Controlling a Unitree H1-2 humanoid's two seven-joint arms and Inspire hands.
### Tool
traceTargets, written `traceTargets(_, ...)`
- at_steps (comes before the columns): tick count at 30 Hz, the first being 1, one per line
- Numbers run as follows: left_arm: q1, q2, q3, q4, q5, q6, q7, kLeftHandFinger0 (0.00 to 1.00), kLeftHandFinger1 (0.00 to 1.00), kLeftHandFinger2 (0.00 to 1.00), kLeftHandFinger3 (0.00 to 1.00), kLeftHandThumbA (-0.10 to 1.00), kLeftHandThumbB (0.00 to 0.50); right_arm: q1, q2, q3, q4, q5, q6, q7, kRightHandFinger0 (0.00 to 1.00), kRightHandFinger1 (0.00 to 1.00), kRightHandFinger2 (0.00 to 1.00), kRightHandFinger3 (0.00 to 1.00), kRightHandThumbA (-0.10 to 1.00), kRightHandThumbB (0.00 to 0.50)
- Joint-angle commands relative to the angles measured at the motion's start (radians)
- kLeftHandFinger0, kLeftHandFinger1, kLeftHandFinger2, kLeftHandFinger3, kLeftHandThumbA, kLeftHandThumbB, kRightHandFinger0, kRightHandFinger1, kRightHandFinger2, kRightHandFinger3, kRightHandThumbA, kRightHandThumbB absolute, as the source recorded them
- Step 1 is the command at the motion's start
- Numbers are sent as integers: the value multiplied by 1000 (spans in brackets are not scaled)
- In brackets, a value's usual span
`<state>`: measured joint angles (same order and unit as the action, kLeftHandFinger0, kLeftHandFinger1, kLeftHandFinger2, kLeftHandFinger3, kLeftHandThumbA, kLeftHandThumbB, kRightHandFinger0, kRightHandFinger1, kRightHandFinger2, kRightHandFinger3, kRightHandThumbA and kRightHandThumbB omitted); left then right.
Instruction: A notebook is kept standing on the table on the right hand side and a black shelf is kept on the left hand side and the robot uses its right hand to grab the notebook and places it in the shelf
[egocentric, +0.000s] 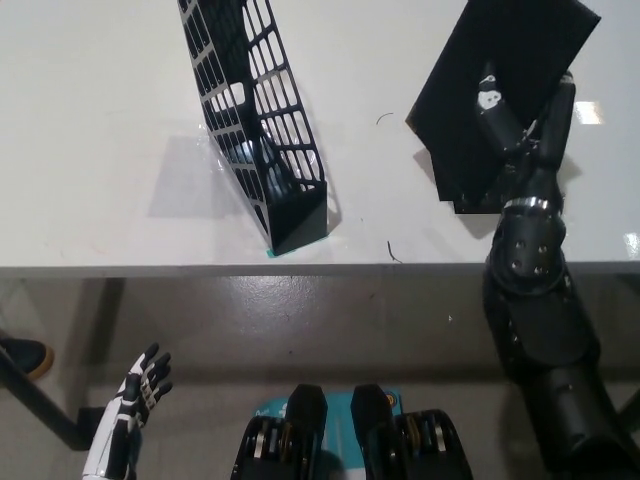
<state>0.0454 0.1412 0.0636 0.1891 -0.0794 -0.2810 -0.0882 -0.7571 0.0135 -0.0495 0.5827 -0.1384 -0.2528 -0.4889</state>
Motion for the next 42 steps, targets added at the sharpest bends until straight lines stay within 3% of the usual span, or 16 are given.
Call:
traceTargets(1, -24, 26, -3, -12, 6, -18, -18, 1000, 1000, 1000, 1000, 1000, 126, -121, 84, 176, -724, -363, 106, 97, 0, 147, 604, 721, -100, 94)
traceTargets(11, -26, 29, -9, -11, 3, -9, -28, 1000, 1000, 1000, 1000, 1000, 137, -158, 170, 253, -938, -384, 182, 191, 0, 125, 611, 720, -100, 98)
traceTargets(21, -30, 32, -10, -9, 9, -13, -27, 1000, 1000, 1000, 1000, 1000, 126, -263, 176, 257, -854, -370, 194, 169, 0, 11, 537, 707, -100, 100)
traceTargets(25, -31, 32, -12, -10, 11, -11, -26, 1000, 1000, 1000, 1000, 1000, 120, -286, 189, 262, -824, -372, 211, 158, 0, 13, 539, 723, -100, 98)
traceTargets(29, -30, 33, -14, -10, 9, -12, -26, 1000, 1000, 1000, 1000, 1000, 116, -310, 193, 251, -715, -349, 213, 135, 0, 96, 631, 762, -100, 98)
traceTargets(34, -29, 34, -19, -10, 6, -9, -26, 1000, 1000, 1000, 1000, 1000, 139, -361, 195, 222, -522, -344, 249, 112, 0, 137, 633, 825, -100, 112)
traceTargets(38, -29, 32, -22, -5, 5, -17, -29, 1000, 1000, 1000, 1000, 1000, 131, -416, 199, 184, -296, -298, 188, 63, 0, 141, 639, 782, -100, 138)
traceTargets(42, -28, 35, -23, -11, -14, -11, -47, 1000, 1000, 1000, 1000, 1000, 139, -454, 192, 161, -91, -291, 128, 8, 0, 144, 647, 770, -100, 128)
